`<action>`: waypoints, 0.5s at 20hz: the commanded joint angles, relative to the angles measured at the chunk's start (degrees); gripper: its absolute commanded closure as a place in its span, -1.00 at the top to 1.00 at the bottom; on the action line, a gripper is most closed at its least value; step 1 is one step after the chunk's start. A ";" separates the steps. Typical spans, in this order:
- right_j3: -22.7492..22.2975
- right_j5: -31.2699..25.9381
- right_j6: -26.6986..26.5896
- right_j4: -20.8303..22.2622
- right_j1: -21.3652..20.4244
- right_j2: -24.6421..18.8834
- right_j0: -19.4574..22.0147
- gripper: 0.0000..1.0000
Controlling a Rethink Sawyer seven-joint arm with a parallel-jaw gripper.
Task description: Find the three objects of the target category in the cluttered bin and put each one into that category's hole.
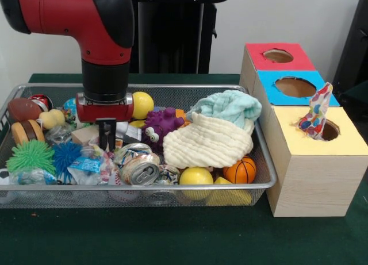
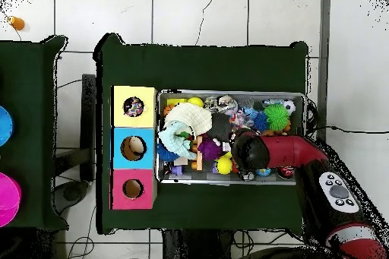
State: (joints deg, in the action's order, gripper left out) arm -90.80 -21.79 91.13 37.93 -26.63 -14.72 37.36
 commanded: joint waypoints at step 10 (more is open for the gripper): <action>-5.07 -9.32 -4.88 -3.40 -0.79 -5.54 4.37 -1.00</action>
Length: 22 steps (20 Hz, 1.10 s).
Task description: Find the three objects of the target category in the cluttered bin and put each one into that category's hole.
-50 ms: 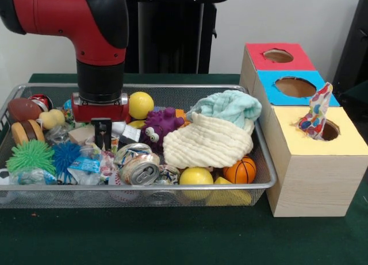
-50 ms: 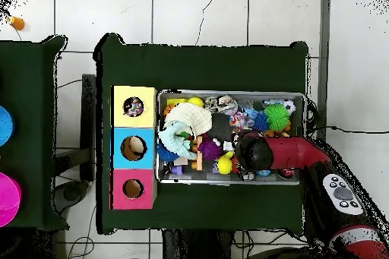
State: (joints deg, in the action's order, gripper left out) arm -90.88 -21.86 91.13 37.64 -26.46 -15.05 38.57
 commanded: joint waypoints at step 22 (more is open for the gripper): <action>-18.42 -18.47 6.54 -31.29 -23.29 -12.66 0.36 -1.00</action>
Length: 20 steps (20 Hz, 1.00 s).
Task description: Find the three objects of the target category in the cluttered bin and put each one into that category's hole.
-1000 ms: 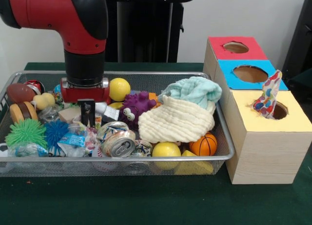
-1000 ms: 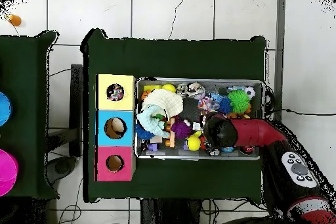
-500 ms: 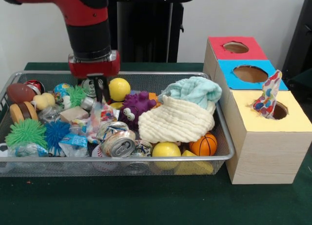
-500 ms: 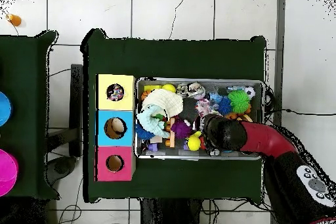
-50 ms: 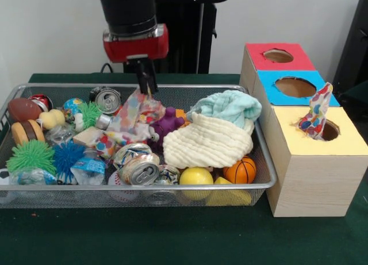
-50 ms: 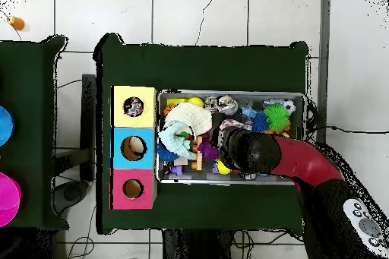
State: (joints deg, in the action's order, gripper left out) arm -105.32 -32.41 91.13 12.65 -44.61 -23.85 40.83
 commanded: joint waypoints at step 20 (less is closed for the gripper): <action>-2.11 -20.46 6.55 -16.34 -15.13 0.16 -8.26 -1.00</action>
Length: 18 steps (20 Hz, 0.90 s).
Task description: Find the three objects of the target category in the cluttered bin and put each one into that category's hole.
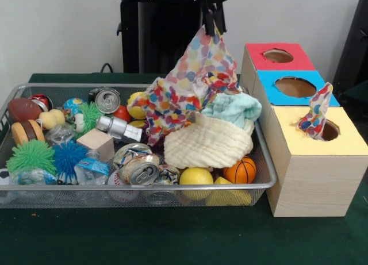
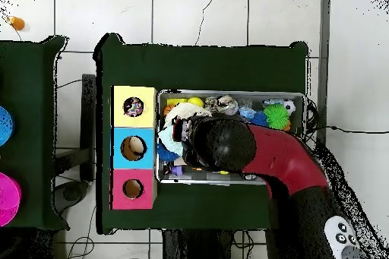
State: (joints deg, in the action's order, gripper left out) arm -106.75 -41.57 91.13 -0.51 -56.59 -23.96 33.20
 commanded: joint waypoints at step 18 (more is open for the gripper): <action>5.09 -21.69 13.65 -8.06 -8.76 2.14 -6.40 -1.00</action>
State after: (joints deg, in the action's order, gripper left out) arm -104.20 -55.02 91.13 -6.09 -63.67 -23.37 28.29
